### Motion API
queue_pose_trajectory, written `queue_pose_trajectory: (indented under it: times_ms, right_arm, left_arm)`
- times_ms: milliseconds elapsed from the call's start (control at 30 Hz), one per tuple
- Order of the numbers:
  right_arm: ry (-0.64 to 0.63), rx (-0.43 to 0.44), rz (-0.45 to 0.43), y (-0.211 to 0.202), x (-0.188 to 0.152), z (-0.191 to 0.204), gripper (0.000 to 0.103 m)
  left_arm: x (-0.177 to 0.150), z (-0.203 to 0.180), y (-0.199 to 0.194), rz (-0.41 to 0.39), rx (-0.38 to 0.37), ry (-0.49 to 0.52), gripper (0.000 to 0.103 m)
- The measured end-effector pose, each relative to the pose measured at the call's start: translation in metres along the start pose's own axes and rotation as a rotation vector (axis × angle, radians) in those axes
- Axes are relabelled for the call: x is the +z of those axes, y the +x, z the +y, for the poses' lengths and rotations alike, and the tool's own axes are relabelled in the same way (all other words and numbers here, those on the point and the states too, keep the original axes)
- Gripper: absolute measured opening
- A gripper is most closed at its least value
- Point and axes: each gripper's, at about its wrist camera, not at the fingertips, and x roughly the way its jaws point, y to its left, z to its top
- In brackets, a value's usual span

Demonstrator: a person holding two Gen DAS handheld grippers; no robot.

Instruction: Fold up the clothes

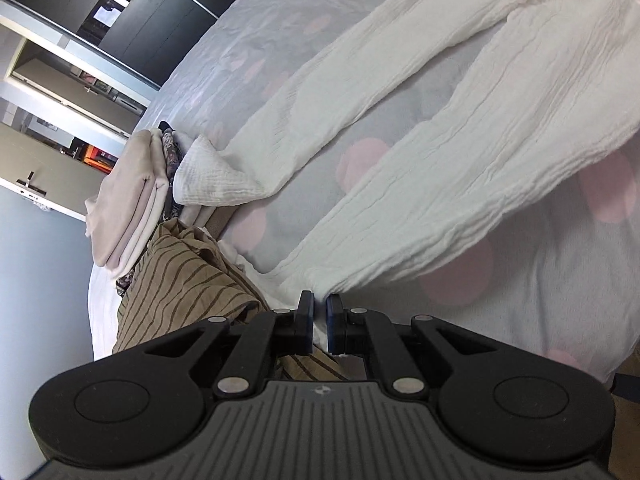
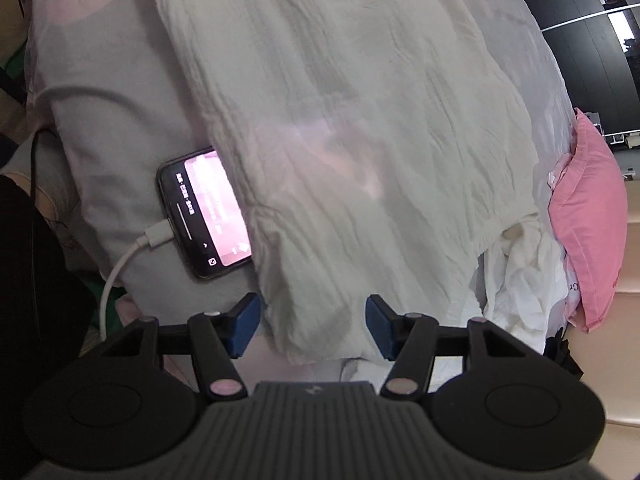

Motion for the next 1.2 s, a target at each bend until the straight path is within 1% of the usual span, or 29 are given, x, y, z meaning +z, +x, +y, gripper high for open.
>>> queue_pose_trajectory:
  times_ms: [67,100,133,167,233,333,467,600,733,933,1033,1200]
  right_arm:
    - [-0.023,-0.008,0.001,0.007,0.001,0.007,0.051]
    - [-0.029,-0.021,-0.001,0.008,0.001,0.009,0.041]
    - [-0.032,-0.035,-0.004,0.010,0.000,0.010,0.026]
    - [-0.036,-0.049,-0.006,0.011,0.000,0.012,0.019]
    - [0.002,-0.061,-0.024,0.006,-0.003,0.005,0.011]
    - [0.107,-0.104,-0.057,-0.009,-0.009,-0.013,0.010]
    - [0.255,-0.200,-0.118,-0.035,-0.014,-0.043,0.009]
    - [0.392,-0.300,-0.183,-0.057,-0.002,-0.082,0.009]
    - [0.480,-0.362,-0.209,-0.064,0.021,-0.125,0.009]
    - [0.531,-0.388,-0.203,-0.045,0.066,-0.182,0.009]
    - [0.523,-0.386,-0.185,-0.027,0.089,-0.205,0.009]
    - [0.520,-0.369,-0.154,0.017,0.123,-0.248,0.009]
  left_arm:
    - [0.001,0.000,-0.003,0.000,0.005,-0.015,0.004]
    - [0.001,0.001,-0.004,-0.004,0.007,-0.022,0.004]
    - [0.001,0.002,-0.006,-0.007,0.009,-0.031,0.004]
    - [0.001,0.003,-0.008,-0.009,0.009,-0.043,0.004]
    - [0.000,0.007,-0.011,-0.013,0.011,-0.070,0.004]
    - [0.002,0.017,-0.018,-0.029,0.034,-0.125,0.004]
    - [0.009,0.039,-0.031,-0.066,0.064,-0.208,0.004]
    - [0.030,0.058,-0.034,-0.083,0.114,-0.236,0.004]
    - [0.058,0.073,-0.018,-0.063,0.184,-0.232,0.004]
    - [0.105,0.097,0.028,-0.004,0.250,-0.232,0.004]
    - [0.126,0.109,0.055,0.014,0.272,-0.217,0.004]
    - [0.165,0.126,0.106,0.047,0.302,-0.177,0.004]
